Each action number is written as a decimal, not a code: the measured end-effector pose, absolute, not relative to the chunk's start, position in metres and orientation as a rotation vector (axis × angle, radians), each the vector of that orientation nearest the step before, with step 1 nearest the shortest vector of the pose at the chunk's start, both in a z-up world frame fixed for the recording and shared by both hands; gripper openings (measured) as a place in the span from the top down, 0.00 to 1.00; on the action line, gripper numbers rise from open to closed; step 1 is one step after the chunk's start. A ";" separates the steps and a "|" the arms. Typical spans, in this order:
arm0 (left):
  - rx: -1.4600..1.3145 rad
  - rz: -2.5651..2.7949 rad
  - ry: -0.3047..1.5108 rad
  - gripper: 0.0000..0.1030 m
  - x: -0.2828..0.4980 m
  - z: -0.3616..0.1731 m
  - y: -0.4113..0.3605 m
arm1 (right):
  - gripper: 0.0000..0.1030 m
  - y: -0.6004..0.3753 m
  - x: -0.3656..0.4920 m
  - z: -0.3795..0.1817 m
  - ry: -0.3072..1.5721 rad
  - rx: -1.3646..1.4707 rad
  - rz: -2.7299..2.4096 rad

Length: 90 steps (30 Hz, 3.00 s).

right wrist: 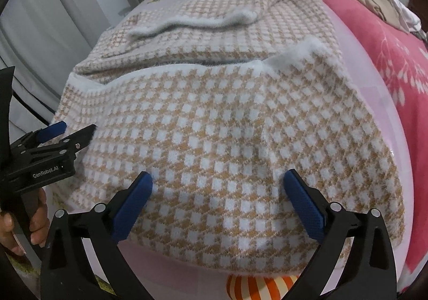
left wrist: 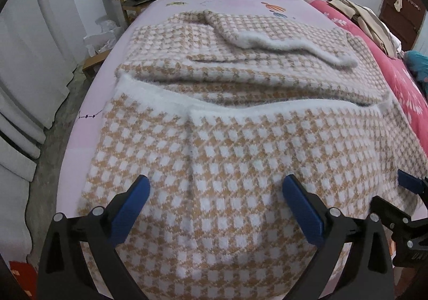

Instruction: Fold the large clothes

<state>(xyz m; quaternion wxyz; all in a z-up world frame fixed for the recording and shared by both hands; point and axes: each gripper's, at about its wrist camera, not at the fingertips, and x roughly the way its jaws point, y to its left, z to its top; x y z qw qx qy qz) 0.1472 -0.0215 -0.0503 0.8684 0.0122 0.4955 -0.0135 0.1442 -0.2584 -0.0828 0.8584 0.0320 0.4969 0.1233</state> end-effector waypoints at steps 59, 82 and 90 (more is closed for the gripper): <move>-0.206 -0.273 0.965 0.63 0.199 -0.052 0.107 | 0.08 -0.251 0.140 -0.091 1.043 0.047 0.254; -0.090 -0.313 1.047 0.66 0.192 -0.053 0.078 | 0.08 -0.256 0.143 -0.088 1.044 0.072 0.277; 0.013 -0.259 1.033 0.66 0.191 -0.053 0.068 | 0.10 -0.317 0.145 -0.046 0.878 0.166 0.230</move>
